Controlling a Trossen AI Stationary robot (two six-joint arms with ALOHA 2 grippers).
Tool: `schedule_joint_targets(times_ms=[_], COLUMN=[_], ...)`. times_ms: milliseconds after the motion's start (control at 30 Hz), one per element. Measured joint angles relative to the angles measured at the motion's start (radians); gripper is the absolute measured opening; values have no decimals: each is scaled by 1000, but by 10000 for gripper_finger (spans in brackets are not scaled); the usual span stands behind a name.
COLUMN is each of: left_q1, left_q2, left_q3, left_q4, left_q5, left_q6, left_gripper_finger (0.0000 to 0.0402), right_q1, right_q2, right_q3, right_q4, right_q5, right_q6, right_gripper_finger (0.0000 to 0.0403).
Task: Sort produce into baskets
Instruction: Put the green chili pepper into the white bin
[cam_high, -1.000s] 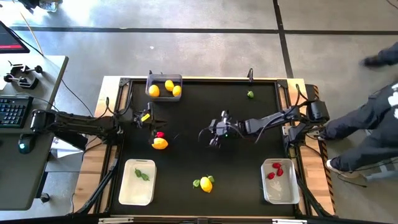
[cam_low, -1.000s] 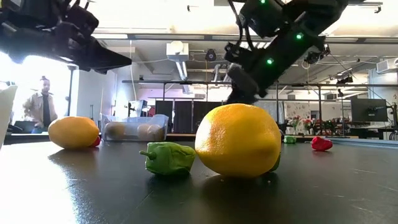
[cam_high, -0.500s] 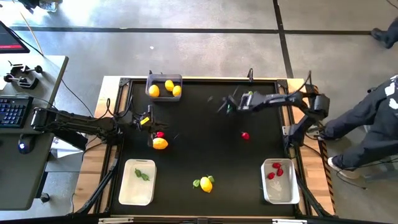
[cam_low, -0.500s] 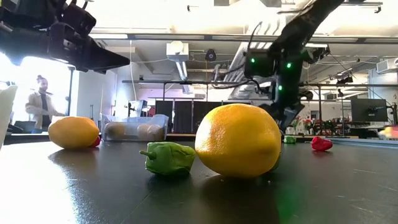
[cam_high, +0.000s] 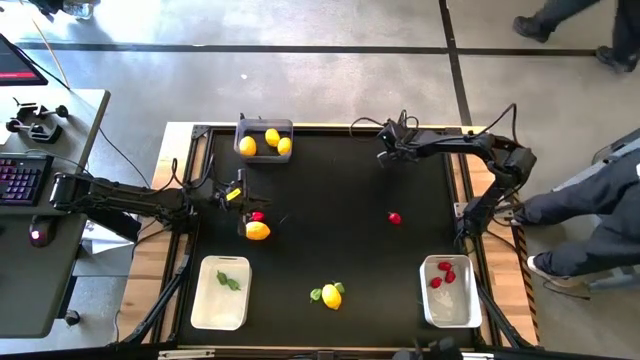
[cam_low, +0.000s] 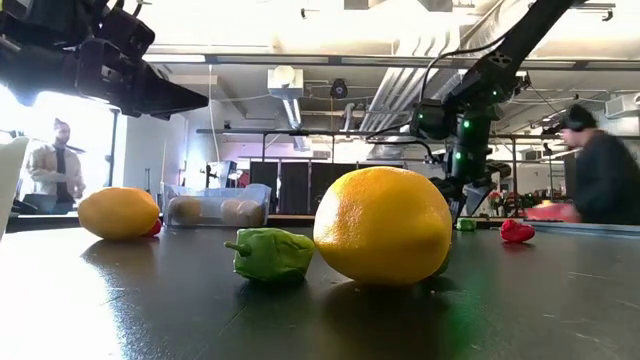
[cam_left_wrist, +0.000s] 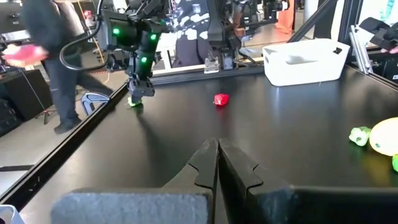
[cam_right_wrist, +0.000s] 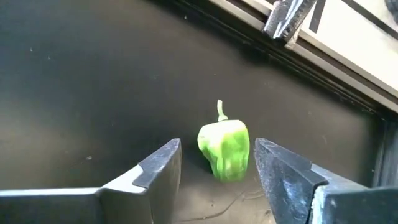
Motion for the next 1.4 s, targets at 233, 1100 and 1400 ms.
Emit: schedule_joint_targets(times_ms=[233,1100,1400], left_q1=[0,35,35], left_q2=[0,0,0], left_q3=[0,-102,-102], left_q4=[-10,130,89], left_q5=[0,48,53], left_q6=[2,-28,-28], left_gripper_finger=[0,0,0], right_q1=[-19,-63,-72], right_q2=[0,1,1], right_q3=[-2,-2,-2], right_q4=[12,10,10], right_q5=[-43,-124,-276], right_q6=[-25,-207,-208], right_gripper_finger=[185,234,147])
